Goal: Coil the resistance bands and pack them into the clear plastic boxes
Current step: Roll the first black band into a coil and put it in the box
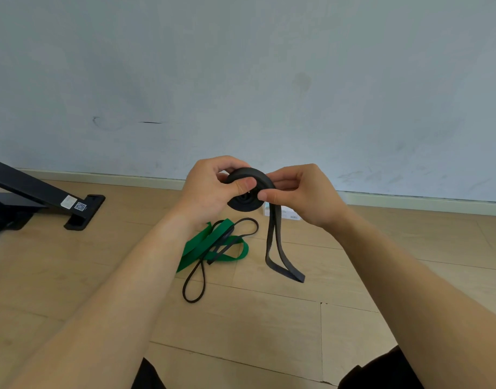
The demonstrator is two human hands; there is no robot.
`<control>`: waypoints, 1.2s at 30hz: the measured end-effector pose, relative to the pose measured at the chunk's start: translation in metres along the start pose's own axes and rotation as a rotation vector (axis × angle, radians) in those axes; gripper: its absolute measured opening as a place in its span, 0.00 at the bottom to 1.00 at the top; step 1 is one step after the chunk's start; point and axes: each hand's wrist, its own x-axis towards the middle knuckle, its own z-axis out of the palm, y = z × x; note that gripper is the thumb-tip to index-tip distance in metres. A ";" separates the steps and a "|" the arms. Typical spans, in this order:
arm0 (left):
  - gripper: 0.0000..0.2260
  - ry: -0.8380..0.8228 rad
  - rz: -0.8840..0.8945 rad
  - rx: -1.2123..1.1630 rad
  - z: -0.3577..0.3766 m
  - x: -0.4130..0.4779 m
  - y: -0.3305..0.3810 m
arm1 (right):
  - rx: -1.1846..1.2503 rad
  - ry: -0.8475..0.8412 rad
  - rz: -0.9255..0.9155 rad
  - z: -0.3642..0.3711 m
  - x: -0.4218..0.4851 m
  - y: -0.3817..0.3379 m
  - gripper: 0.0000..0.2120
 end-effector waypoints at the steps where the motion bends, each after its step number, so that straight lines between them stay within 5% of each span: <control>1: 0.07 0.001 -0.001 -0.018 0.000 0.000 -0.001 | 0.002 -0.002 -0.003 -0.002 -0.001 0.000 0.11; 18: 0.03 -0.056 -0.275 -0.404 0.009 -0.002 0.004 | -0.052 0.030 -0.029 -0.009 -0.006 -0.005 0.08; 23: 0.17 -0.146 -0.303 -0.475 0.005 -0.003 -0.003 | -0.045 0.024 -0.011 -0.010 -0.007 -0.002 0.09; 31: 0.13 -0.147 -0.248 -0.332 0.003 -0.001 -0.002 | -0.102 -0.002 -0.006 -0.010 -0.005 -0.001 0.08; 36: 0.09 -0.296 -0.108 0.118 -0.005 -0.004 0.008 | -0.285 -0.091 -0.030 -0.003 -0.006 -0.001 0.08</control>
